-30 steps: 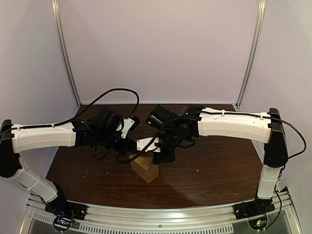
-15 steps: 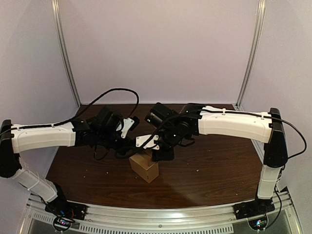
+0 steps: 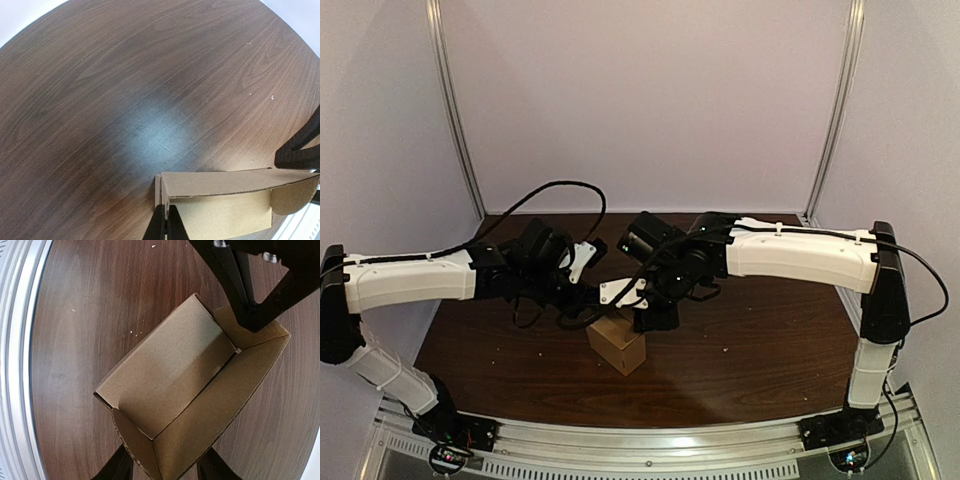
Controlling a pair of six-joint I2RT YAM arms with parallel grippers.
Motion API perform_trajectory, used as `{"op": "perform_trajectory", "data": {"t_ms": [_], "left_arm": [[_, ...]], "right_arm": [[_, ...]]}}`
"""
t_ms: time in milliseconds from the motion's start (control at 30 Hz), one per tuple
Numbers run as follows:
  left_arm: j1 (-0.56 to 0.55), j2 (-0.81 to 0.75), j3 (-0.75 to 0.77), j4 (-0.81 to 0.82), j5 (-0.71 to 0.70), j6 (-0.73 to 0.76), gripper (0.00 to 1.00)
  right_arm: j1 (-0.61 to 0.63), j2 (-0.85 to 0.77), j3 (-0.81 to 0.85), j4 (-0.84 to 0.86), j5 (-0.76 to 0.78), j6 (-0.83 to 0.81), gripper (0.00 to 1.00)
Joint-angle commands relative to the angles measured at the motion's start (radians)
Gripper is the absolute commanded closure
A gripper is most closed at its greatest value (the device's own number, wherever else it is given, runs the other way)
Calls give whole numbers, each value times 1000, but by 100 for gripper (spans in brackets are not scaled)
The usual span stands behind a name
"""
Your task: Fold the paper box
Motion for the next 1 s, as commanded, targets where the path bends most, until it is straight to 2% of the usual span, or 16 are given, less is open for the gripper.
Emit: {"op": "perform_trajectory", "data": {"t_ms": [0,967], "left_arm": [[-5,21,24,-45,9,9,100],[-6,17,21,-48,14,5,100]], "right_arm": [[4,11,6,-17,-3,-10,56],[3,27,14,-11,23,0,56]]}}
